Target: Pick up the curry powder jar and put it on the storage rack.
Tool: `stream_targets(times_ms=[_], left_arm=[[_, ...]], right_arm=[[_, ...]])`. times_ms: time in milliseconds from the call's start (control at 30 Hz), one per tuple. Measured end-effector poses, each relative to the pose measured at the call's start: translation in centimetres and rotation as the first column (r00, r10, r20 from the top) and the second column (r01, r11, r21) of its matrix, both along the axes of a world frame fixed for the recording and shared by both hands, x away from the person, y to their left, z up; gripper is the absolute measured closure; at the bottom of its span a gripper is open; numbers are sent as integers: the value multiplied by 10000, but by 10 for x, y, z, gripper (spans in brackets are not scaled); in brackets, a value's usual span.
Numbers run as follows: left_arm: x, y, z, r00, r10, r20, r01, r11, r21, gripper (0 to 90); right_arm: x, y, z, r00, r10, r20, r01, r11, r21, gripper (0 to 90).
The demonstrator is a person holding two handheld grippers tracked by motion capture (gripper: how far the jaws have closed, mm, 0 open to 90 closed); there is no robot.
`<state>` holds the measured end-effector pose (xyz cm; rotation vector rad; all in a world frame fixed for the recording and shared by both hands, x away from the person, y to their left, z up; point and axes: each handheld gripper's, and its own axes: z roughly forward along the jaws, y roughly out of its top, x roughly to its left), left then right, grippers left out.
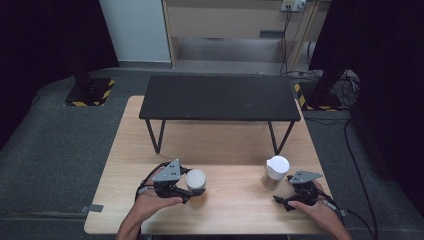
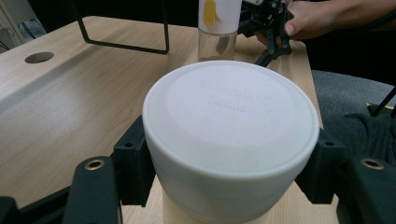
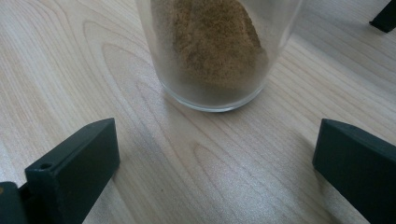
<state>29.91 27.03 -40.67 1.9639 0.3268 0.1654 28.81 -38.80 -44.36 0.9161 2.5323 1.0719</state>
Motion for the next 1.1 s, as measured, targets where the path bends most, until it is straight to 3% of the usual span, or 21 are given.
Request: stream_targets(times_ms=[567, 1100], left_arm=[[0, 22, 13, 9997, 225, 67, -224, 9995, -223, 327], [9, 24, 32, 9998, 49, 210, -46, 9998, -170, 327]], right_arm=[[-1, 0, 0, 10000, 13, -2, -13, 10000, 1, 12], [-1, 0, 0, 10000, -14, -2, 14, 10000, 1, 12]])
